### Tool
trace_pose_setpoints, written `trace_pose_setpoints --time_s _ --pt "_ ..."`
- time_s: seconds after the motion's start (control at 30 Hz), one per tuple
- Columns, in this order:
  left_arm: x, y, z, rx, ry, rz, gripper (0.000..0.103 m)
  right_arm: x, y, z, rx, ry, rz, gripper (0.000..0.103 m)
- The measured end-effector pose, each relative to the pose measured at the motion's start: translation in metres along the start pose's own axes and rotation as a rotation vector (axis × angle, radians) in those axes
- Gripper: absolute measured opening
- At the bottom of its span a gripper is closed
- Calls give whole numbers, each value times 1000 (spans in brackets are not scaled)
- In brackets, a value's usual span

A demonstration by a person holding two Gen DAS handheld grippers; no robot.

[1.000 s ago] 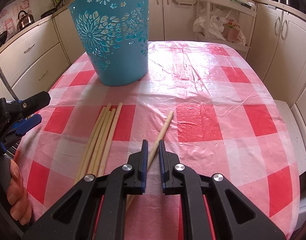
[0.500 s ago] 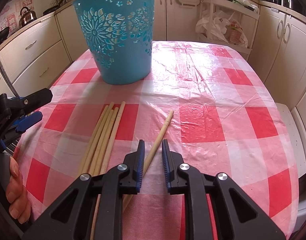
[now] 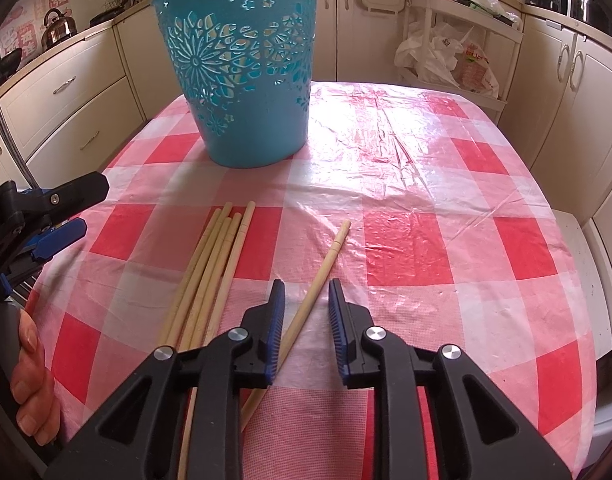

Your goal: Organize utensils

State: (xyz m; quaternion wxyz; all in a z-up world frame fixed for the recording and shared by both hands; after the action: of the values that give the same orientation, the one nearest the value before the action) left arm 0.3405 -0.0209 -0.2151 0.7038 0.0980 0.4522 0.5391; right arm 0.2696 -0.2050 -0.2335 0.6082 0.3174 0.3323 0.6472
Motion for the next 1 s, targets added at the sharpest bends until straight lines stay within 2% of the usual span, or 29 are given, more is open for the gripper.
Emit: trace_pose_setpoints --time_s 0.77,1.0 --pt "-1 1 1 1 2 -8 86 0 0 0 0 -3 1 24" --pt "-10 0 -4 22 -45 -26 86 0 0 1 -9 -41 40 24"
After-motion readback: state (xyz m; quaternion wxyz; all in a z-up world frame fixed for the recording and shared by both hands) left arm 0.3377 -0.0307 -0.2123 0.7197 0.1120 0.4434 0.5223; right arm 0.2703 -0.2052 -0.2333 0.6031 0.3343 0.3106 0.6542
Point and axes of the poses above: each gripper's, at about its wrist camera, not at the fingertips, and y roughly against the way its jaws point, x to its left, z to its top, the point moved 10 cm from there along -y, roughly the way its jaws point, and after that the axes turned 4 degrees about y, right-handed, at the moved point
